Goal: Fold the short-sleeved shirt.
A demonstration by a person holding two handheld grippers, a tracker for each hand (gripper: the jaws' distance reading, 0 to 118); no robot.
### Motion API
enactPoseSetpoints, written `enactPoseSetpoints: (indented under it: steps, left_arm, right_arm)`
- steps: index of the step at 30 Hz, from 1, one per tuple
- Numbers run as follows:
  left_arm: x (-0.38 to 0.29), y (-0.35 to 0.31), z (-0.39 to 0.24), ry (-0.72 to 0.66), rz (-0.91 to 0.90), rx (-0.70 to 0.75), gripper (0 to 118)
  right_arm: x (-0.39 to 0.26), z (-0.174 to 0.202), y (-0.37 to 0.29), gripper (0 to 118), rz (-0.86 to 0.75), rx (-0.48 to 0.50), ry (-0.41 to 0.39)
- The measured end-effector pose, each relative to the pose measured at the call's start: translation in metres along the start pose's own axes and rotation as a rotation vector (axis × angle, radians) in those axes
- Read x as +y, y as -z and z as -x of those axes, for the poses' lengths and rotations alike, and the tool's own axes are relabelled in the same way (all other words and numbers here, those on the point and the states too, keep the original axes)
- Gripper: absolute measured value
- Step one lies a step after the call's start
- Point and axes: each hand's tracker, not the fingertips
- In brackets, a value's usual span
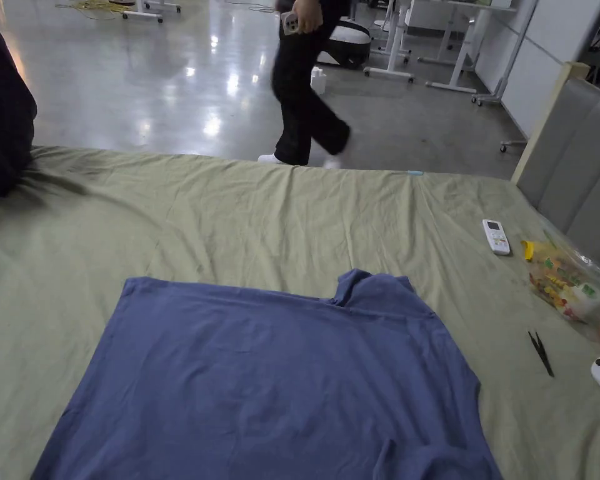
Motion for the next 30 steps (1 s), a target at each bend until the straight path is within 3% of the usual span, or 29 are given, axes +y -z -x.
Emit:
enactPoseSetpoints:
  steps: [2, 7, 13, 16, 25, 30]
  left_arm:
    - [0.0, -0.001, 0.001, -0.003, -0.006, 0.001, 8]
    - [0.003, -0.011, 0.003, -0.024, -0.075, -0.006, 8]
    - [0.03, -0.024, 0.004, -0.023, -0.17, -0.022, 8]
    - [0.054, -0.024, 0.002, -0.012, -0.206, -0.026, 8]
    - [0.145, 0.008, -0.007, 0.02, -0.257, -0.006, 8]
    - [0.185, 0.045, -0.019, 0.056, -0.237, 0.021, 8]
  right_arm:
    - [0.001, 0.005, -0.007, 9, -0.02, -0.019, -0.045]
    - [0.007, 0.01, -0.025, 9, -0.04, -0.027, -0.027]
    - [0.025, -0.004, -0.037, 9, -0.154, -0.002, 0.072]
    - [0.046, -0.01, -0.043, 9, -0.192, 0.004, 0.08]
    - [0.135, -0.013, -0.024, 9, -0.228, -0.027, 0.079]
    - [0.177, -0.012, 0.019, 9, -0.213, -0.048, 0.083]
